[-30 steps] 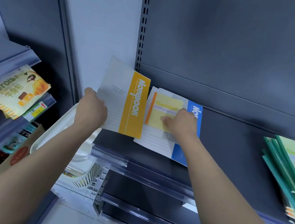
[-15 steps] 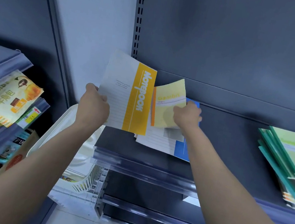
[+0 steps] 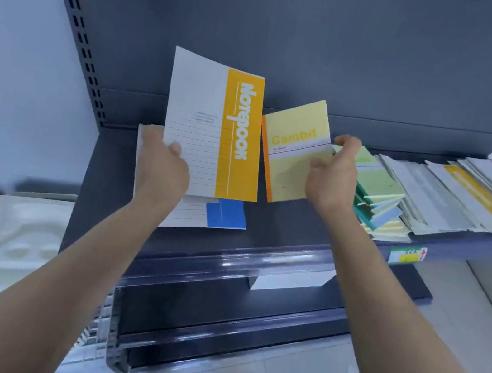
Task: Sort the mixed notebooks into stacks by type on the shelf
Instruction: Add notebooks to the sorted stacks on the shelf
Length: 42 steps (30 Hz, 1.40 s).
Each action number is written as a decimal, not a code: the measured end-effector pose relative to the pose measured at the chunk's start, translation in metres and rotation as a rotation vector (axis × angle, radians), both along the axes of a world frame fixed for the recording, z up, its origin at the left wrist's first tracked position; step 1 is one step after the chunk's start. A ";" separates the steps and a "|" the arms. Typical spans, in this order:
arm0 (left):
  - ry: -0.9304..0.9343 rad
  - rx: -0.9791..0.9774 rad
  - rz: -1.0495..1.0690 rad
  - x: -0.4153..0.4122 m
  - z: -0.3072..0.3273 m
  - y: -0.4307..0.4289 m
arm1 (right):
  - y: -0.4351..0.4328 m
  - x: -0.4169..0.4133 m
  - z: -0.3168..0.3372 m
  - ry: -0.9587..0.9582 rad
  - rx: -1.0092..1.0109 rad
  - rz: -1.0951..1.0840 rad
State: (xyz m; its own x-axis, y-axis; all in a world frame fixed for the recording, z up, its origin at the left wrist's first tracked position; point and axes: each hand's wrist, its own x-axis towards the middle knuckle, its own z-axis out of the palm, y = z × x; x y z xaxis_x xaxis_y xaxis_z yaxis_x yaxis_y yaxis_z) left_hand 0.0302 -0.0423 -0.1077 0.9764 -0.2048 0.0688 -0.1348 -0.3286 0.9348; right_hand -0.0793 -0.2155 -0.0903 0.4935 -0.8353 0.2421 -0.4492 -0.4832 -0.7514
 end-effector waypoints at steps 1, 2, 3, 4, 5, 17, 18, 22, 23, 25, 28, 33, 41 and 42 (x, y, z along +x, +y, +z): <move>-0.007 0.008 -0.019 -0.006 0.001 -0.008 | -0.009 -0.009 0.001 0.009 0.004 -0.009; -0.005 0.013 -0.038 -0.012 0.003 -0.017 | -0.017 -0.017 0.003 0.023 0.005 -0.015; -0.002 0.021 -0.058 -0.017 0.004 -0.026 | -0.026 -0.024 0.004 0.037 0.002 -0.021; -0.005 0.027 -0.071 -0.022 0.005 -0.035 | -0.035 -0.030 0.005 0.047 -0.005 -0.023; -0.011 0.032 -0.077 -0.025 0.005 -0.044 | -0.045 -0.035 0.005 0.046 -0.012 -0.020; 0.011 0.023 0.054 -0.098 0.018 -0.163 | -0.182 -0.080 0.007 0.057 -0.004 0.117; 0.012 0.019 0.078 -0.103 0.017 -0.169 | -0.190 -0.079 0.005 0.076 0.002 0.139; 0.038 0.038 0.149 -0.118 0.012 -0.176 | -0.209 -0.070 -0.007 0.205 -0.001 0.160; 0.042 0.044 0.166 -0.121 0.012 -0.176 | -0.211 -0.068 -0.011 0.233 0.003 0.162; 0.029 0.053 0.184 -0.124 0.012 -0.174 | -0.214 -0.062 -0.019 0.300 0.003 0.185; -0.004 0.076 0.196 -0.127 0.014 -0.172 | -0.213 -0.057 -0.029 0.373 -0.035 0.192; -0.034 0.092 0.187 -0.127 0.017 -0.168 | -0.209 -0.059 -0.024 0.486 -0.303 0.146; -0.035 0.027 0.019 -0.132 0.022 -0.213 | -0.236 -0.101 0.007 0.443 -0.696 0.065; -0.041 0.019 -0.008 -0.135 0.023 -0.223 | -0.243 -0.109 0.010 0.412 -0.738 0.026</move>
